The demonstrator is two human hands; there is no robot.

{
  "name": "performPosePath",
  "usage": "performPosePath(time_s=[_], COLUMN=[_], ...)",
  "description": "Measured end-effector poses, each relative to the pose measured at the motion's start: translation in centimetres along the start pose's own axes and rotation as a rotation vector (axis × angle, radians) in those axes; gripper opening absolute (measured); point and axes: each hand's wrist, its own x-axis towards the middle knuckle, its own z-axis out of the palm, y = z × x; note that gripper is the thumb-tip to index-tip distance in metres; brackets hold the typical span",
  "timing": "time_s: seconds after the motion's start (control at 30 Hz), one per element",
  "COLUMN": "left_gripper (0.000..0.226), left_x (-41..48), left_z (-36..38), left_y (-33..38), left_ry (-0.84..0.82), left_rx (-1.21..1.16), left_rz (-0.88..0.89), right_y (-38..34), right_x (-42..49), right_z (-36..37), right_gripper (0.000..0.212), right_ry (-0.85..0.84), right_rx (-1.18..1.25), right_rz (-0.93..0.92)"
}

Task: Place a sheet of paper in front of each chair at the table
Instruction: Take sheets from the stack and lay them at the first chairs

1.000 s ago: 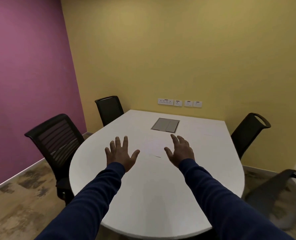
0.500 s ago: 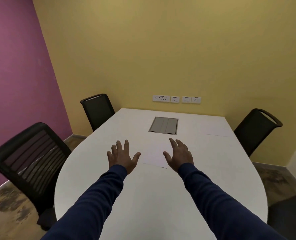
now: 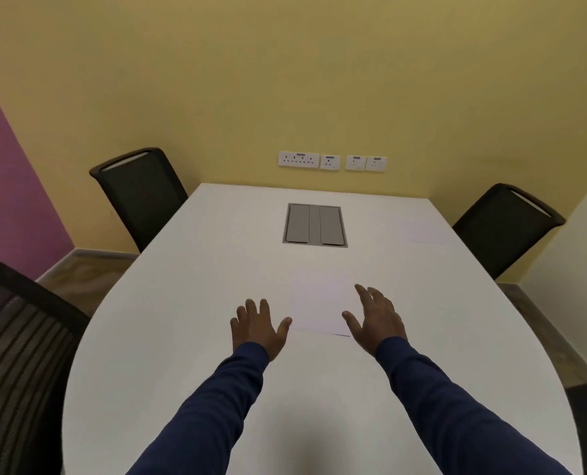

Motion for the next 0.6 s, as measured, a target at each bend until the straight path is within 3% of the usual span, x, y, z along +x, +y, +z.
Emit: performPosePath(time_s=[0.33,0.6], left_gripper=[0.067,0.065], left_x=[5.9,10.8], left_z=[6.8,11.0], left_y=[-0.7,1.8], left_ry=[-0.197,-0.356], left_rx=[-0.063,-0.29], left_rz=[-0.001,-0.166], right_y=[1.5,3.7], right_x=[3.9,8.9], right_z=[7.2,12.4], right_gripper=[0.07,0.067], right_ry=[-0.173,-0.289], right_rx=[-0.027,0.006], right_rz=[0.115,0.111])
